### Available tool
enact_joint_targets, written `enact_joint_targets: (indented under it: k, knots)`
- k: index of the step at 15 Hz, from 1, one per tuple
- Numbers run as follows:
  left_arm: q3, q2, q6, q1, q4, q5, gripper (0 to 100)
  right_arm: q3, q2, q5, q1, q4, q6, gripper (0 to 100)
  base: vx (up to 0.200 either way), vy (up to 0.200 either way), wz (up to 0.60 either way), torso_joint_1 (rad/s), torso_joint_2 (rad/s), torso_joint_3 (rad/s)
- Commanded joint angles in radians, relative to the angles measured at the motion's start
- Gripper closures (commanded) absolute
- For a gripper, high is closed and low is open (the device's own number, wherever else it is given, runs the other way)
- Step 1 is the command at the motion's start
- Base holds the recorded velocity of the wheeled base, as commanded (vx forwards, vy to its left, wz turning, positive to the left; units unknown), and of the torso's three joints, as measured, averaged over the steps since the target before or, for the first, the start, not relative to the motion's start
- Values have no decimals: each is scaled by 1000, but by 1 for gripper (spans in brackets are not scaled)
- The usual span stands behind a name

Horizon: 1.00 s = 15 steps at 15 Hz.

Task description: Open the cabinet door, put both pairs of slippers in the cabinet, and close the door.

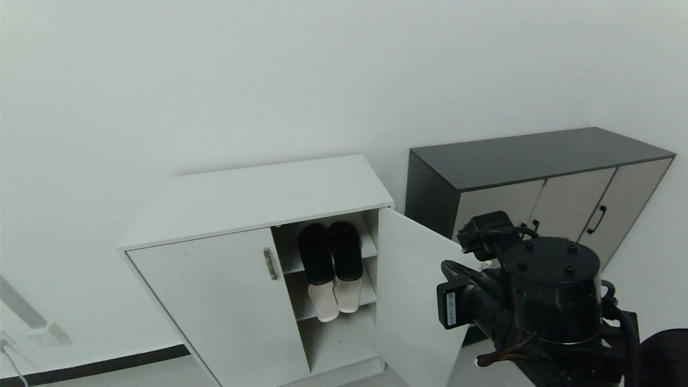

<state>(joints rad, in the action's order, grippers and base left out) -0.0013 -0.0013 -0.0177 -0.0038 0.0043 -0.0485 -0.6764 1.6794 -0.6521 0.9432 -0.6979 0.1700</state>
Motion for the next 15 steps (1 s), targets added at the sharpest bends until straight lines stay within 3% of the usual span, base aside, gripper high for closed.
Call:
enact_joint_targets:
  k: [1, 5, 11, 15]
  knots:
    - [0, 1, 1, -2, 0, -1, 100, 0, 0, 0, -1, 0, 0, 100, 0, 0, 0, 0, 0, 0]
    - [0, 1, 1, -1, 0, 1, 100, 1, 3, 0, -1, 0, 0, 100, 0, 0, 0, 0, 0, 0]
    - [0, 1, 1, -2, 0, 1, 100, 0, 3, 0, -4, 0, -1, 100, -200, 0, 0, -1, 3, 3]
    - [0, 1, 1, -1, 0, 1, 100, -25, 11, 6, -38, 1, -6, 100, 0, 0, 0, 0, 0, 0]
